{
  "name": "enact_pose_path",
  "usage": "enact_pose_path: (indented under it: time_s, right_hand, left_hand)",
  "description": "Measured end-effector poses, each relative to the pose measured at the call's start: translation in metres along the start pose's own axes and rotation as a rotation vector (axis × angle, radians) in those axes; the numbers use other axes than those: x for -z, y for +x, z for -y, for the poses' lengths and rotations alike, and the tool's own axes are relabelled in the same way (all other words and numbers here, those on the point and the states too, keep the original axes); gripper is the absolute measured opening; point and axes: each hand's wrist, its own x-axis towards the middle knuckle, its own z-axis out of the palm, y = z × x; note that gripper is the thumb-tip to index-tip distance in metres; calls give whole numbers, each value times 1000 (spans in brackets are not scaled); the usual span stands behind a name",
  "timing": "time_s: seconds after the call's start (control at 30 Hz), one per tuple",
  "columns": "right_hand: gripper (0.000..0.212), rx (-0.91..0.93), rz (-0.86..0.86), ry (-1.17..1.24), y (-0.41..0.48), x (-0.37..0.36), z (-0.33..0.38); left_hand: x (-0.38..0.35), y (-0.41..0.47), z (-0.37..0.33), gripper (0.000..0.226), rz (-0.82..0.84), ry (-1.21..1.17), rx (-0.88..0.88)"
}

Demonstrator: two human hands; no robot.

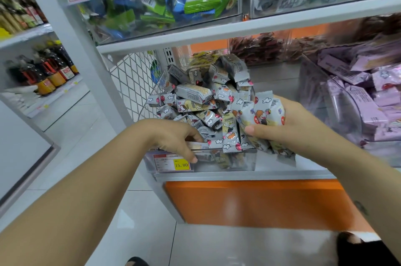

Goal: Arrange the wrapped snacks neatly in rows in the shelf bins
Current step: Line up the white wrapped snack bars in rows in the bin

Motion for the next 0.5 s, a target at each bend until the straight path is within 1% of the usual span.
enact_pose_path:
  time_s: [0.13, 0.2, 0.27, 0.33, 0.37, 0.43, 0.5]
  right_hand:
    - [30, 6, -10, -21, -1, -1, 1]
    - [31, 1, -11, -16, -1, 0, 0]
    - [31, -7, -11, -12, -1, 0, 0]
    - [32, -15, -12, -8, -1, 0, -1]
    - [32, -19, -12, -4, -1, 0, -2]
    - [33, -22, -5, 2, 0, 1, -2]
    - [33, -19, 4, 6, 0, 1, -3]
  left_hand:
    - [12, -11, 4, 42, -94, -47, -80]
    - [16, -15, 7, 40, -128, -105, -104]
    - [15, -17, 7, 34, -172, -222, -130]
    - [12, -17, 4, 23, -253, -360, -153]
    - [10, -16, 1, 20, -302, -393, -157]
    - [7, -13, -5, 31, -354, -406, -149]
    - [3, -8, -8, 43, -308, -418, -151]
